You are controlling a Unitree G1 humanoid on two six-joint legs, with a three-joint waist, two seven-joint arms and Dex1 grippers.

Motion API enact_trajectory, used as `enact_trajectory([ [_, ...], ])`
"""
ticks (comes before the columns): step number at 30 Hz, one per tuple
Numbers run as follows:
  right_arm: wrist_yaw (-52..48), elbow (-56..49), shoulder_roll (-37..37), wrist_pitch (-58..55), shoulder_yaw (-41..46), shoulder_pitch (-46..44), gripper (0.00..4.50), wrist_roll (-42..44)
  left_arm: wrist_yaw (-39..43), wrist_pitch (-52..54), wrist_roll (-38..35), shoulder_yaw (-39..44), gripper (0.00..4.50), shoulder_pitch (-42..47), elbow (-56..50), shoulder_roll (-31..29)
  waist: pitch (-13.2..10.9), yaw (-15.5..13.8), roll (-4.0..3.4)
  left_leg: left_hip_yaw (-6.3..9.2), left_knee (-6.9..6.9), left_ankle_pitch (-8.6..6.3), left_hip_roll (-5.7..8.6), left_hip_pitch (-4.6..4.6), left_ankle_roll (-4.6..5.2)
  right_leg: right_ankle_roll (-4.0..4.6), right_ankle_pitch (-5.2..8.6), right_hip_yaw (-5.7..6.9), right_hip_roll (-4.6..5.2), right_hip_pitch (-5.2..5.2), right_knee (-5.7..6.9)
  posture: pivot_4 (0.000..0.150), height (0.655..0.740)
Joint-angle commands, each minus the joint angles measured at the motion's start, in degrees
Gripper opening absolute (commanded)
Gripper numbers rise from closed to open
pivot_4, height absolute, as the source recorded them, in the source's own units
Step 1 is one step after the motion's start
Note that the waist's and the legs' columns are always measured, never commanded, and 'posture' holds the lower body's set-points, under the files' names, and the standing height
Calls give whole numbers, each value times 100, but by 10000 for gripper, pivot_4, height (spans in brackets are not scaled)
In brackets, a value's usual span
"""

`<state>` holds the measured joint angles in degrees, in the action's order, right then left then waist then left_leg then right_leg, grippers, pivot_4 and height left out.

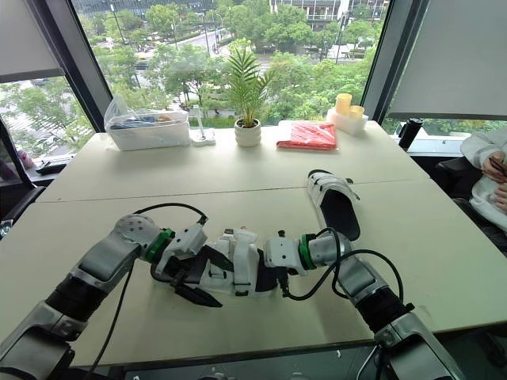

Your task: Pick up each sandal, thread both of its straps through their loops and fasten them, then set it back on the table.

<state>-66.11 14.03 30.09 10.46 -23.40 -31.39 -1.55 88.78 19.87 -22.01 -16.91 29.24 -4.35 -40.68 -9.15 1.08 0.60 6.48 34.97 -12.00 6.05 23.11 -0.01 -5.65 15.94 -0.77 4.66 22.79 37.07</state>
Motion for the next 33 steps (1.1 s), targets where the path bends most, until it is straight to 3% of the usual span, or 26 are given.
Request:
enact_trajectory([
  [1,-57,300,0,-130,-249,139,0,-314,-135,375,-327,305,43373,-430,-760,-318,0,-12,0,1,-1,0,0,-1,0,0,0,1,-1,1,0,1500,7400],
  [8,-72,360,-62,-97,-286,83,0,-327,-829,541,-319,445,43373,-1227,-1281,-375,-1,-24,0,1,2,0,-3,-7,0,6,3,0,0,-7,-1,1500,7400],
  [23,-50,275,-160,-133,-338,130,0,-345,-2559,599,-160,535,43373,-2164,-1418,409,0,-27,-1,-1,0,-1,-6,-8,-1,12,6,2,0,-7,-1,1500,7400],
  [33,-116,-53,-183,-249,-376,181,0,-351,-3177,499,-347,741,43373,-2719,-1602,856,1,-28,-2,-3,-3,-2,-8,-16,-2,22,13,2,0,-14,-3,1500,7400],
])
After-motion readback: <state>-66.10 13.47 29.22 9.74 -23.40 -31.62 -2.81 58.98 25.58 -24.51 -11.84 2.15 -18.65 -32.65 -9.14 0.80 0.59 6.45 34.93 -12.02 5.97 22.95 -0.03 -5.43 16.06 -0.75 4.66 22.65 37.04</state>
